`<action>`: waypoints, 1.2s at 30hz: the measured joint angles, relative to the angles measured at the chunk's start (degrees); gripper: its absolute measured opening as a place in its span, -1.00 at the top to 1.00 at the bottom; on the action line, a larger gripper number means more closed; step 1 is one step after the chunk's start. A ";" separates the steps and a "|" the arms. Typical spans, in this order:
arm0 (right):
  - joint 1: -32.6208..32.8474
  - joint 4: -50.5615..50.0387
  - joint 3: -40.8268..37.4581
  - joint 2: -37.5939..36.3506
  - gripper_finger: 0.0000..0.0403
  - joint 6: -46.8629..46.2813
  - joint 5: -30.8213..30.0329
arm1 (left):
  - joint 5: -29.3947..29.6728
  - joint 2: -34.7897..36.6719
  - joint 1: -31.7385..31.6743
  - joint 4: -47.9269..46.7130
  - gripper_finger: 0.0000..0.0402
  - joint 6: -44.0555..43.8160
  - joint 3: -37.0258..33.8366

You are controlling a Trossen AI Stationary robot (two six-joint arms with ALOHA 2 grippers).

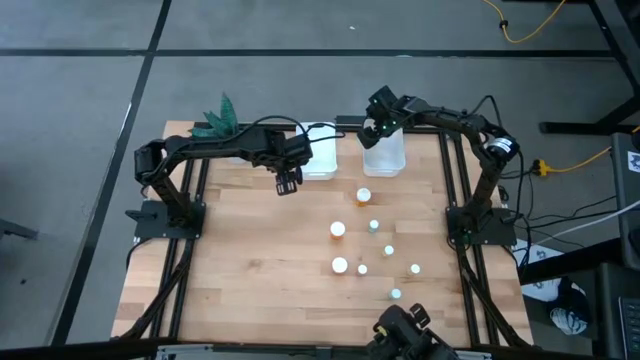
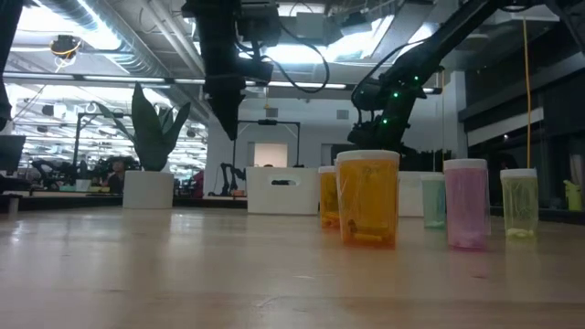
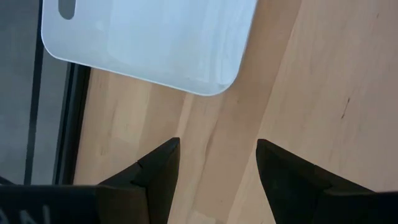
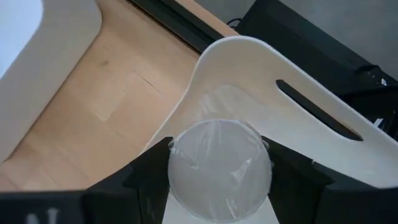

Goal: Pick and place medicine bottles into bin by pill shape (circle, oval)
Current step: Put the big orange capsule bottle into the right white bin

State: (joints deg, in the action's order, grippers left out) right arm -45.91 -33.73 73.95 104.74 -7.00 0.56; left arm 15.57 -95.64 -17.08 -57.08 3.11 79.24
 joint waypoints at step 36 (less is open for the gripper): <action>24.10 -31.11 1.52 -22.72 -0.23 -1.97 0.29 | -0.02 0.00 0.00 0.63 -0.01 -2.97 -0.02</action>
State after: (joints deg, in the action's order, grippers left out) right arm -21.81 -64.83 75.47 82.02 -8.96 0.85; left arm 15.55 -95.64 -17.08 -56.45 0.14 79.22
